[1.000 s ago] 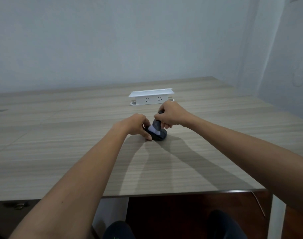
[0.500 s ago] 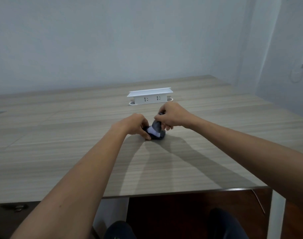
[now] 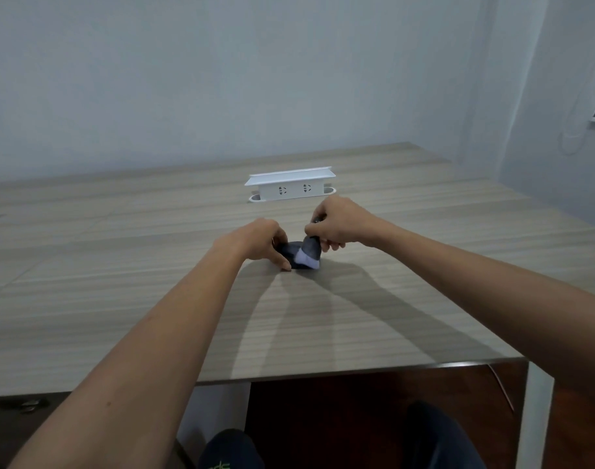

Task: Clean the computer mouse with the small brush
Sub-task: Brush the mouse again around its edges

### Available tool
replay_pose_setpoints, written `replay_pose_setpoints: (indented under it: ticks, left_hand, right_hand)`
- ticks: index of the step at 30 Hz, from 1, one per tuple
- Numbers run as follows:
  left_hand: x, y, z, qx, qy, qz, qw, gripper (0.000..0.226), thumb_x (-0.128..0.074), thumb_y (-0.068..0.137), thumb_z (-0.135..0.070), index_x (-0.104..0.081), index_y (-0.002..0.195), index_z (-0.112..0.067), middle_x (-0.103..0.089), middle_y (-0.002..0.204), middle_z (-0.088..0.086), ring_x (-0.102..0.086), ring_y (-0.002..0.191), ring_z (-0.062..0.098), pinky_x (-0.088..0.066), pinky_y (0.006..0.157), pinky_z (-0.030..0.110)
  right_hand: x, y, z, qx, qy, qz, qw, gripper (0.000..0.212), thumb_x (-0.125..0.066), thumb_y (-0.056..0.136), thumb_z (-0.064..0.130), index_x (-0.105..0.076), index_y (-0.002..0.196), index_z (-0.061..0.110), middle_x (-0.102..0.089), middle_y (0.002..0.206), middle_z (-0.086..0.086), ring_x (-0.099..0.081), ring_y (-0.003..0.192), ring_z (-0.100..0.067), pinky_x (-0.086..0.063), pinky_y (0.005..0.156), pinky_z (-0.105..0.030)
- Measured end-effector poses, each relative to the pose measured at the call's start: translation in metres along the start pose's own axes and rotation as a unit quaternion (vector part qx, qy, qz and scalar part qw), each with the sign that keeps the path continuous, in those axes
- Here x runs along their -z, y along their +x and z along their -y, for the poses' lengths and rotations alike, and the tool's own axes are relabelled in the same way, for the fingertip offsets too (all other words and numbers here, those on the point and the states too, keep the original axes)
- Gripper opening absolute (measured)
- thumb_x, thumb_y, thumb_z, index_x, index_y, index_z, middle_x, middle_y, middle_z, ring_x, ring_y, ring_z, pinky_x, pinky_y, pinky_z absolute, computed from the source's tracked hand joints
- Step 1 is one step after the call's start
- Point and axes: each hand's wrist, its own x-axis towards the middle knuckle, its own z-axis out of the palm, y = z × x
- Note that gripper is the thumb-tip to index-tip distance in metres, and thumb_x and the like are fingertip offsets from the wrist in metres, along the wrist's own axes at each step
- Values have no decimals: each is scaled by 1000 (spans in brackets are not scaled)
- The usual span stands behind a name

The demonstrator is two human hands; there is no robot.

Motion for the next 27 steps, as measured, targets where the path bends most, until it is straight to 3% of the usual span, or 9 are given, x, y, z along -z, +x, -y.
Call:
replay_pose_setpoints:
  ticks: [5,9,13,16,20,27]
  left_hand:
    - [0,-3,-2,-2,-4,-7,1000,54,-88,68,-47,-73,109,-15,-67,100,2,-64,94,24,-54,83,38]
    - [1,-5,-4,-3,-7,-7,1000,56,-88,68,-46,-72,112,-15,-67,101,2,-64,96,24,-54,85,37]
    - [1,-6,-3,-7,-13,-14,1000,64,-89,67,-43,-67,120,-15,-66,106,0,-62,97,22,-51,85,33]
    - [-1,-7,-3,-13,-16,-15,1000,67,-89,68,-41,-65,126,-16,-67,114,3,-62,102,23,-52,90,36]
    - [-1,-8,-4,-11,-26,-12,1000,66,-89,69,-39,-65,126,-15,-66,116,4,-62,106,24,-51,93,38]
    - [0,-6,-4,-6,-24,-9,1000,66,-89,69,-41,-65,126,-17,-66,118,2,-61,105,21,-51,92,35]
  right_hand:
    - [9,-2,-13,-29,-64,14,997,26,-57,83,10,-75,74,-4,-67,54,-7,-47,30,-4,-39,35,-14]
    - [8,2,-14,-13,-29,-35,999,25,-57,82,8,-75,75,-7,-70,57,-12,-49,30,-5,-39,34,-15]
    - [-2,0,-4,-9,16,-13,1000,23,-59,84,11,-75,79,-5,-70,59,-13,-49,33,-9,-40,37,-18]
    - [1,0,-10,-19,-11,1,1000,24,-58,84,12,-75,75,-3,-69,58,-10,-48,33,-8,-40,37,-18]
    - [9,6,-23,-28,-46,-36,998,26,-56,85,8,-73,69,-3,-70,58,-12,-53,34,-8,-40,35,-15]
    - [-4,13,-27,-13,1,-65,998,29,-55,97,13,-71,86,-8,-74,69,-20,-63,44,-15,-48,39,-16]
